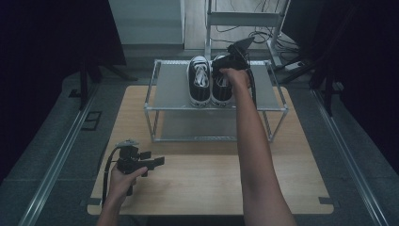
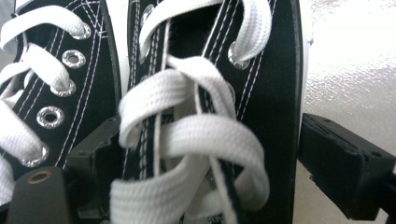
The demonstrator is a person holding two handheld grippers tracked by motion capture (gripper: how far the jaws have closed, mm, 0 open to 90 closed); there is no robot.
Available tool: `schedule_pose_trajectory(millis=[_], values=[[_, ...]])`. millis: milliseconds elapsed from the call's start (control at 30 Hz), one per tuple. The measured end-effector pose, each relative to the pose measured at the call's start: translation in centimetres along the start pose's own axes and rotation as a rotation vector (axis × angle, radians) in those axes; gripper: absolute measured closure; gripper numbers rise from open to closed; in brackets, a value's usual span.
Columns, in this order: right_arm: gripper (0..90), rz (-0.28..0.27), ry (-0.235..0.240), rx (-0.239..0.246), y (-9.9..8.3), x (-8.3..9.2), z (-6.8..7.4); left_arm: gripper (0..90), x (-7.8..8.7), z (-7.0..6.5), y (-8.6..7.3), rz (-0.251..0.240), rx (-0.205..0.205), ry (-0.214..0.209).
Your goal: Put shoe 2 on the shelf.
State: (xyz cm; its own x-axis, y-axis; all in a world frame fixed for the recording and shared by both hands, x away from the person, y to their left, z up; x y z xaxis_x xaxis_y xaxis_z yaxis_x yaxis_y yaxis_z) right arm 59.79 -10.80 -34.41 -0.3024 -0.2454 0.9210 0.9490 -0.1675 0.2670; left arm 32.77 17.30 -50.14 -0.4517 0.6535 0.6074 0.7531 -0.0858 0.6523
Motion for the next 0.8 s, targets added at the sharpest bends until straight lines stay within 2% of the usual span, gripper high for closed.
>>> schedule_pose_trajectory(millis=[67,133,200,267,500,800], values=[[11.9,-0.020,0.008,0.013,-0.1,0.4,0.1,20.9,0.0,0.0,0.0,-0.003,0.000,-0.001],[12.4,-0.062,0.031,0.020,-0.1,1.2,0.1,20.9,0.1,-0.1,0.1,-0.006,0.000,-0.004],[12.7,-0.075,0.053,0.043,-0.4,1.7,0.0,20.9,0.2,-0.1,0.1,-0.009,-0.001,-0.001],[13.2,-0.097,0.069,0.088,-0.8,2.4,-0.1,20.9,0.3,-0.1,0.2,-0.014,-0.002,-0.001],[14.5,-0.156,0.192,0.247,-3.2,4.8,0.2,20.9,0.5,-0.3,0.2,-0.020,-0.005,-0.001],[18.7,-0.187,0.261,0.379,-6.5,7.1,-0.1,20.9,0.4,-0.7,0.2,-0.020,-0.022,-0.008]])
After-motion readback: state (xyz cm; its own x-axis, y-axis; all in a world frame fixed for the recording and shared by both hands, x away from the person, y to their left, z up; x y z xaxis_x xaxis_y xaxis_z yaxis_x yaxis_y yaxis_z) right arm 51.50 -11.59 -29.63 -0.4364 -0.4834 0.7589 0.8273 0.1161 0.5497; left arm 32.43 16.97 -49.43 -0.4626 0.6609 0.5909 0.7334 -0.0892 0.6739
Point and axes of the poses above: each handheld gripper's, and its own axes: x roughly backward along the jaws, y roughly out of its top, z roughly to its left, the point moved 6 cm from there along -x, roughly forward along the jaws, and after that the axes turned 2 degrees about z, right-handed, at the moved point
